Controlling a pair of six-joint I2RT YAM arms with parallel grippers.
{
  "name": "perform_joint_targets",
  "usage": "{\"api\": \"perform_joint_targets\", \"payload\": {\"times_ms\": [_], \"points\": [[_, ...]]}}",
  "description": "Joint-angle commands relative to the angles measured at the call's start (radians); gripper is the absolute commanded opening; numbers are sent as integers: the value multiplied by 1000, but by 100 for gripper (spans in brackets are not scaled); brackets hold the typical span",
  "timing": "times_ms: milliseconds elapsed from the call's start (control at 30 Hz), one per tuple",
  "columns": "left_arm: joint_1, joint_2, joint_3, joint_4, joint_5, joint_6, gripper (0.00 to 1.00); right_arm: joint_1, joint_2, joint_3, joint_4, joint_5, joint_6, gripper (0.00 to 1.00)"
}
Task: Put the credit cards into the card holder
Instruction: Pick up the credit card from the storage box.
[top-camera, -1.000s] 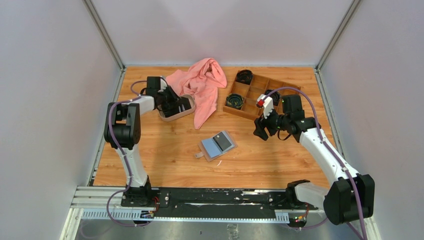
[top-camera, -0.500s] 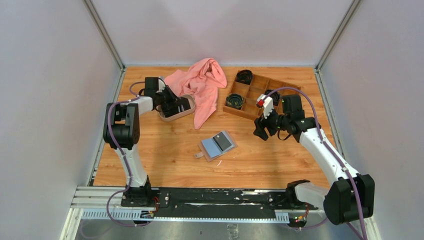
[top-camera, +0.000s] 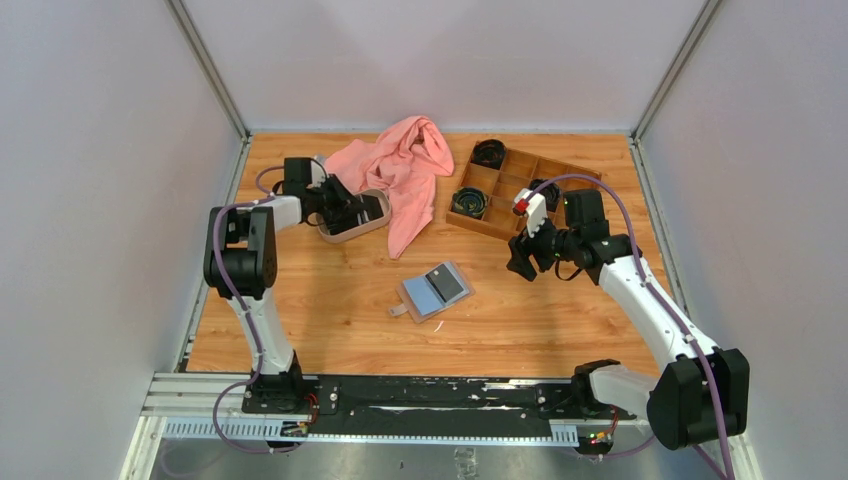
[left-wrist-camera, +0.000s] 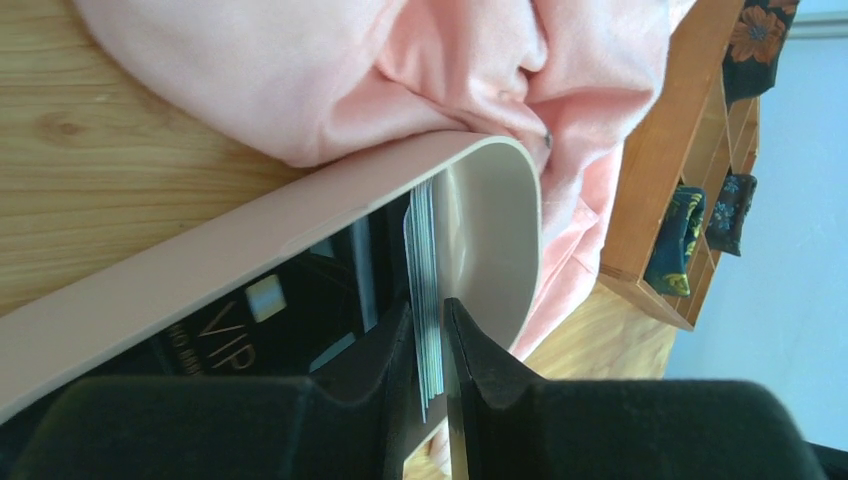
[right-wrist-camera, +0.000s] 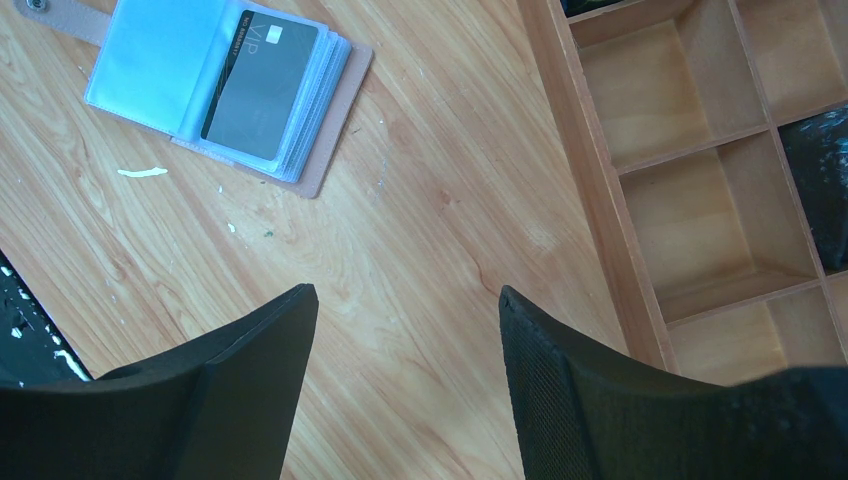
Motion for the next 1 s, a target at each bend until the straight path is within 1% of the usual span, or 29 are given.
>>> {"api": "perform_joint_targets", "payload": {"times_ms": [0, 133, 233, 467, 600, 733, 967], "points": [[33, -36, -22, 13, 23, 12, 19, 18, -16, -11, -15, 9, -10, 71], [33, -8, -3, 13, 40, 2, 22, 18, -16, -11, -14, 10, -12, 71], [33, 5, -3, 16, 44, -1, 22, 18, -17, -11, -15, 12, -11, 71], [34, -11, -16, 23, 39, 3, 13, 18, -16, -11, -15, 10, -12, 71], [35, -11, -14, 23, 36, 1, 9, 18, -18, -11, -15, 11, -12, 71], [37, -12, -16, 24, 37, 3, 0, 18, -17, -11, -15, 10, -13, 71], [44, -18, -25, 24, 31, 18, 0, 18, -18, -11, -15, 11, -12, 71]]}}
